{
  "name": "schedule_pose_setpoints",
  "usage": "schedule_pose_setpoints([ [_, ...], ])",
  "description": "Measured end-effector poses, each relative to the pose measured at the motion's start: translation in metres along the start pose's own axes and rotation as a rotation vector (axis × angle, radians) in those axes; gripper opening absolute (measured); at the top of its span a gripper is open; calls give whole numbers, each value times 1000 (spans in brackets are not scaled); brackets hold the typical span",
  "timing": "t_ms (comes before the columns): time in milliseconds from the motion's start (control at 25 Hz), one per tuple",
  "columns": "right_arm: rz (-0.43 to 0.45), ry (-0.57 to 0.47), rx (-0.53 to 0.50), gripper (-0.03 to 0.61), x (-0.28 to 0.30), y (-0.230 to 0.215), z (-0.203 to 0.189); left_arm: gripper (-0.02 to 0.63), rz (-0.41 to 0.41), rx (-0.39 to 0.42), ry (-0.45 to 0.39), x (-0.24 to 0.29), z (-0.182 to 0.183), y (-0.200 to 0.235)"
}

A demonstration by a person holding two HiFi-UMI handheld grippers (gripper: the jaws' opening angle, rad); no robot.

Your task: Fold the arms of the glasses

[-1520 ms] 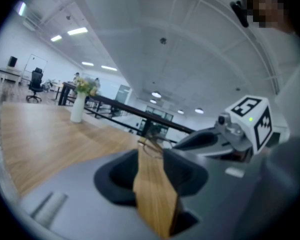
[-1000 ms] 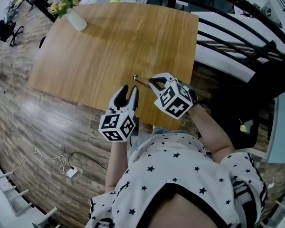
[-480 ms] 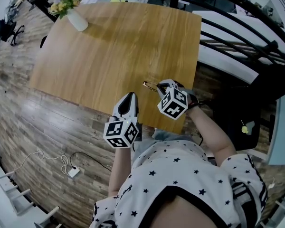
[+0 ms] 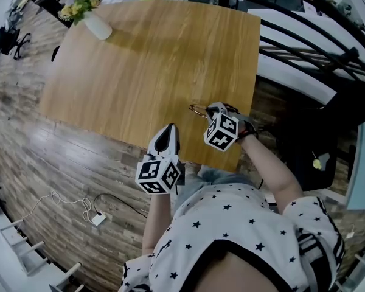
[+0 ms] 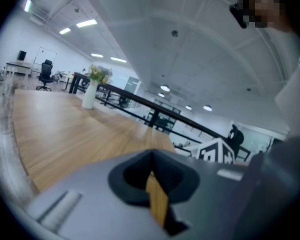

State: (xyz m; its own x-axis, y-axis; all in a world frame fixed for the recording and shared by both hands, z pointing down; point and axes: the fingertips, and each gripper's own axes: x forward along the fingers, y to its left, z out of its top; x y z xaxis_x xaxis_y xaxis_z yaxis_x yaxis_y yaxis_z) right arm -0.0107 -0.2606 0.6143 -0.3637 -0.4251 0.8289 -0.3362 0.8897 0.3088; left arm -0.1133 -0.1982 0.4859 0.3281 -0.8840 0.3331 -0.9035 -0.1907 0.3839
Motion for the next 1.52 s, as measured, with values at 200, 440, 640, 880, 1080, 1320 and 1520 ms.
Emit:
schedule_pose_setpoints([
  [200,-13,22,-21,23,8,2,-5,6,-4,-1,1,0,0,0],
  [440,-17,24,-24,23,9,4,-6,6,-4,2,2,-2,-1,-1],
  [640,2,36,-32,23,9,13,-7,6,0,1,9,-4,-3,0],
  [880,29,52,-31,51,14,24,-11,6,6,-11,3,-6,-5,1],
  [1080,25,59,-33,54,16,25,-11,6,12,-18,-4,-7,-6,3],
  [1320,19,47,-10,54,16,23,-8,6,11,-19,-11,-10,-5,5],
  [1520,-24,10,40,54,5,23,-4,6,-4,-9,-13,-17,-5,2],
])
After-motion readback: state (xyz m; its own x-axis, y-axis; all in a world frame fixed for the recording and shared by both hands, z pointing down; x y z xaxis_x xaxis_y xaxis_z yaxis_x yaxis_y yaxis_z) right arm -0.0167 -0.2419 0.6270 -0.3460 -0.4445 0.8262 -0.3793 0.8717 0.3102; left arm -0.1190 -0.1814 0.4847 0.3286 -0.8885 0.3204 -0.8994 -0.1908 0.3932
